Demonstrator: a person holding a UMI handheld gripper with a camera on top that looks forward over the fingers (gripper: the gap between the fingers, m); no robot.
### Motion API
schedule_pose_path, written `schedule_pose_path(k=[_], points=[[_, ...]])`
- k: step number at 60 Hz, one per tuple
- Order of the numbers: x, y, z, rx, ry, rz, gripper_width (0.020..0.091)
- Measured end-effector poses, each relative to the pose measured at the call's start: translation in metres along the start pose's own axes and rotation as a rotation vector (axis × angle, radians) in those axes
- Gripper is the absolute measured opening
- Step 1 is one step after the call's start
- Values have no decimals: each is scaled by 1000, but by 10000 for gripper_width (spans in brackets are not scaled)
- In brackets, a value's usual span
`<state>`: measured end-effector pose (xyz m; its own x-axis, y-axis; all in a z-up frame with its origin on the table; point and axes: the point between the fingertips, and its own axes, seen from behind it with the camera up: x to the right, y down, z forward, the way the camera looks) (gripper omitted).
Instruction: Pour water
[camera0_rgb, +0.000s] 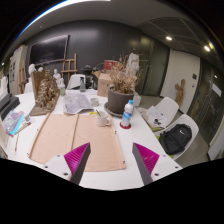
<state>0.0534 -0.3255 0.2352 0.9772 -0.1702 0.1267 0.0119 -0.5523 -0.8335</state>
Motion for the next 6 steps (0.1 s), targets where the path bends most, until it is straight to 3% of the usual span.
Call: schedule_pose_path(k=[6], points=[[-2,3,-6,-12,13,-13,856]])
